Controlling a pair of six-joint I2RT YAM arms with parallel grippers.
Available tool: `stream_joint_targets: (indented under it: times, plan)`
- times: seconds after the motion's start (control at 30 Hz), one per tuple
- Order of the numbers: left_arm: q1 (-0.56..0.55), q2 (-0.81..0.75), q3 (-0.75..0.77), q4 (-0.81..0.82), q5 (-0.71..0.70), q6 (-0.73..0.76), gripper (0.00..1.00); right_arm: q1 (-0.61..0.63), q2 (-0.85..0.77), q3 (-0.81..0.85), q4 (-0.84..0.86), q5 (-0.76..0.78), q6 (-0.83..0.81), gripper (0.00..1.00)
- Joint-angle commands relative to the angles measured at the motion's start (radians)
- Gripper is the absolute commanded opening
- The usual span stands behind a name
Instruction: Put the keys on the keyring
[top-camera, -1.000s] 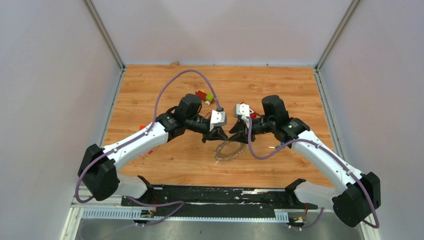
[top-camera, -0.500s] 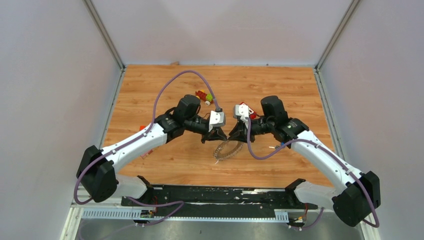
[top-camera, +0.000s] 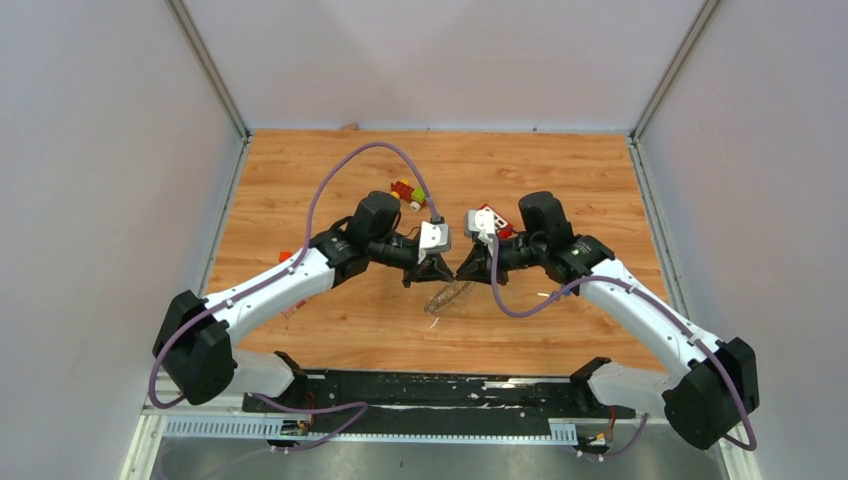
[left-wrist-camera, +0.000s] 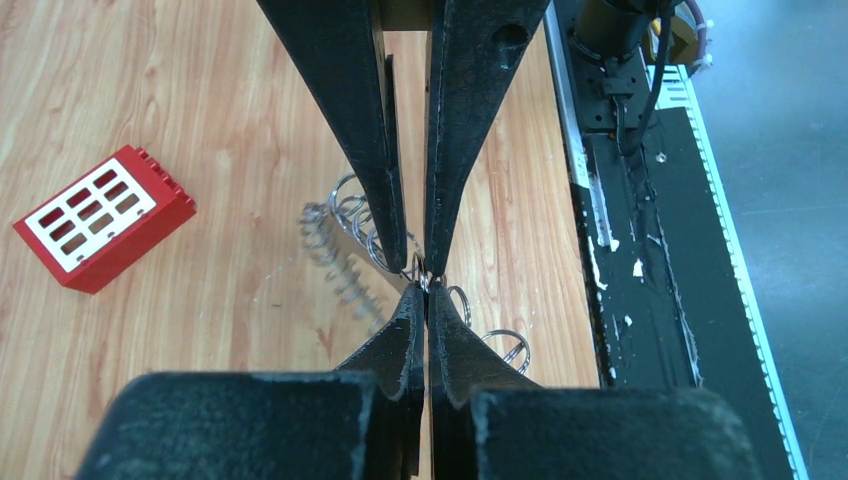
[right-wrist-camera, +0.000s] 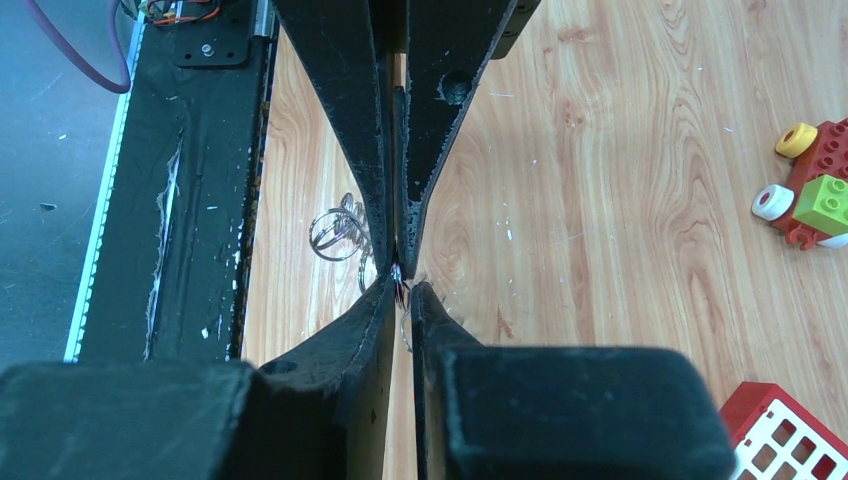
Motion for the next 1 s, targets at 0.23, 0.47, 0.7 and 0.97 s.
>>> stream_joint_targets:
  times: [0.23,0.47,0.7,0.97]
  plan:
    - [-0.013,-0.044,0.002,0.101,0.066,-0.043,0.0,0.025,0.02,-0.011,0.026,-0.007,-0.033,0.11]
    - [-0.013,-0.045,0.002,0.106,0.061,-0.044,0.0,0.035,0.033,-0.004,-0.007,-0.036,-0.059,0.09]
    - [-0.012,-0.054,-0.004,0.114,0.056,-0.048,0.0,0.039,0.027,0.0,-0.003,-0.008,-0.06,0.0]
    - [-0.012,-0.059,-0.01,0.08,0.045,0.008,0.16,0.036,-0.038,-0.01,0.031,0.063,-0.055,0.0]
